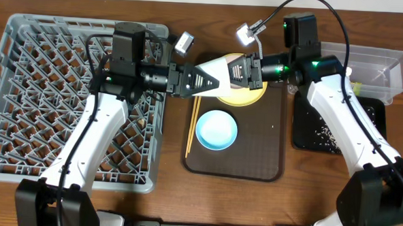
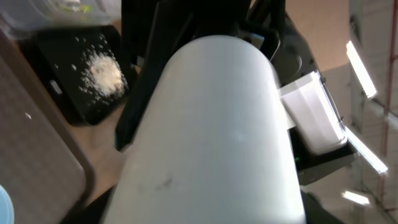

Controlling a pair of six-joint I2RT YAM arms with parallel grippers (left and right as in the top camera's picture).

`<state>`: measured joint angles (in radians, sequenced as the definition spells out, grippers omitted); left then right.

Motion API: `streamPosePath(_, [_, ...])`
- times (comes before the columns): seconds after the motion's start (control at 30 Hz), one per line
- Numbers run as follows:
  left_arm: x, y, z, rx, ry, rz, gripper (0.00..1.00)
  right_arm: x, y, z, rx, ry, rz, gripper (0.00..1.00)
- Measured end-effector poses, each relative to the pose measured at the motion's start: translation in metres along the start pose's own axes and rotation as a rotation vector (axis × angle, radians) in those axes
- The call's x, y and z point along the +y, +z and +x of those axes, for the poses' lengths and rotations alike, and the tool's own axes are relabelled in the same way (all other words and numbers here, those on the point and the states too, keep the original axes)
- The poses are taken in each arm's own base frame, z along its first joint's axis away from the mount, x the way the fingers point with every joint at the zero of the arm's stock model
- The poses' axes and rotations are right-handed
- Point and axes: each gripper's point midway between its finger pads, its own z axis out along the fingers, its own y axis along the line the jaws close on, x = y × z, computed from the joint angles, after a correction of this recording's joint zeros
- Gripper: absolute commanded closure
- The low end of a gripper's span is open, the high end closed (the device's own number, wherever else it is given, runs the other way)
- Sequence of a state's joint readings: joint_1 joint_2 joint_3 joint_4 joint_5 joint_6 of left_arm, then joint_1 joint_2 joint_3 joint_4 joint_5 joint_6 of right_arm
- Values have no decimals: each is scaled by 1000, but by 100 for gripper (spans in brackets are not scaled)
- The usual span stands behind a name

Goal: Sort waste into correct bins and load items into the dishwasher
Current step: 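Hand the white cup from the right gripper to the left gripper above the rack, then carry the white cup with the left gripper down into the rack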

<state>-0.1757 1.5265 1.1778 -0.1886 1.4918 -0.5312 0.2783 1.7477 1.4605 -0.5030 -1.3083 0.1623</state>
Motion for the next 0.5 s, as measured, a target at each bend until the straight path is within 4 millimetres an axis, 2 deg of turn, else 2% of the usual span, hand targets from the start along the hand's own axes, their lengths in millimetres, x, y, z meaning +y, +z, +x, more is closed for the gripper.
streamPosePath(0.2, [7, 4, -4, -22, 35, -45, 64, -7, -2, -1, -7, 20, 34, 91])
streamPosePath(0.5, [17, 3, -11, -61, 47, -106, 65, -20, -4, -1, -16, 35, 84, 91])
